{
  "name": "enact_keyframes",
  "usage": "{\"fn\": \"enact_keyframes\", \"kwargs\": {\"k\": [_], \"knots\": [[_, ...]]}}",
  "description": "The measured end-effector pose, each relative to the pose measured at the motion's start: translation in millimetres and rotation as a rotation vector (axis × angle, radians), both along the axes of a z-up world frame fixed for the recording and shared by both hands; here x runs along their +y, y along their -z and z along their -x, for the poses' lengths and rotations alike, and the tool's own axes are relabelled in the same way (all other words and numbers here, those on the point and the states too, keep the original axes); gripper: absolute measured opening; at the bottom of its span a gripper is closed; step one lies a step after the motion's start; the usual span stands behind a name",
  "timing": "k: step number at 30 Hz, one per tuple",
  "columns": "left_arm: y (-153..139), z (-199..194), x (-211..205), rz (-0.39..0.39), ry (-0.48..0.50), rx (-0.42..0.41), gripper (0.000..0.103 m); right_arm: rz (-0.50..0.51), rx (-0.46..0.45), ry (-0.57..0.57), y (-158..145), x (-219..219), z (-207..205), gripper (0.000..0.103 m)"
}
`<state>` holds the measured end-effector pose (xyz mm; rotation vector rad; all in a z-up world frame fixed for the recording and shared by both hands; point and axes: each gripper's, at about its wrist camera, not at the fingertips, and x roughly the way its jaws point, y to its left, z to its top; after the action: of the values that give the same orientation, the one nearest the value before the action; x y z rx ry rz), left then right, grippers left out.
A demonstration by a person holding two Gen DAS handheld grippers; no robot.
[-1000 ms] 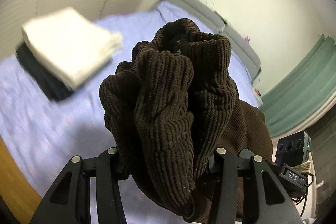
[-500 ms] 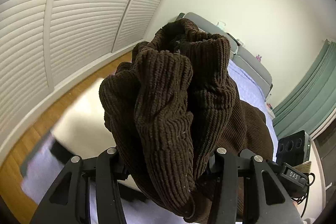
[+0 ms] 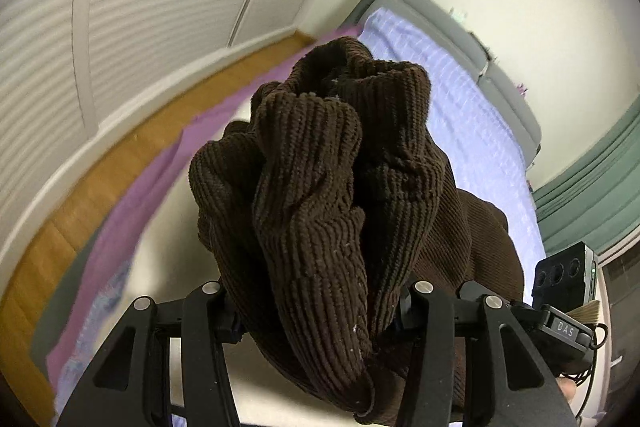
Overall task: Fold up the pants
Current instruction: 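Lift the pants bundle with both grippers and carry it toward the clothes stack, then lower the bundle onto the cream folded clothes and open both grippers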
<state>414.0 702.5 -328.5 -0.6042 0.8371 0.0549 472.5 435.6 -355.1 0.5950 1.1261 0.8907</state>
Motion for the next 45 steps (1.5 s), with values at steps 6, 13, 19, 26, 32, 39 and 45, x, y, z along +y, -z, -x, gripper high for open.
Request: {"fn": "enact_keyframes", "kwargs": {"k": [6, 13, 19, 26, 32, 39, 45], "knots": [[17.7, 8.8, -4.9, -0.002, -0.002, -0.016, 0.067, 0.097, 0.038, 0.026, 36.9, -4.5, -3.4, 0.05], [-12.0, 26.0, -4.7, -0.034, -0.009, 0.016, 0.07, 0.197, 0.043, 0.031, 9.2, 23.9, -25.3, 0.064], [-92.0, 71.1, -23.5, -0.275, -0.06, -0.059, 0.078, 0.423, -0.135, 0.147, -59.1, -2.8, 3.4, 0.069], [-137.9, 14.6, -76.0, -0.238, 0.272, -0.257, 0.086, 0.58, -0.521, 0.071, -125.9, 40.5, 20.8, 0.068], [-80.2, -38.8, -68.4, -0.279, 0.382, -0.128, 0.084, 0.637, -0.6, -0.034, -102.3, 65.8, 8.5, 0.068], [-43.7, -25.2, -44.2, -0.342, 0.35, -0.021, 0.083, 0.708, -0.66, -0.143, -81.4, 80.7, 12.8, 0.068], [-21.6, -15.3, -39.4, -0.4, 0.359, -0.006, 0.084, 0.807, -0.63, -0.233, -45.3, 89.1, 23.8, 0.071]]}}
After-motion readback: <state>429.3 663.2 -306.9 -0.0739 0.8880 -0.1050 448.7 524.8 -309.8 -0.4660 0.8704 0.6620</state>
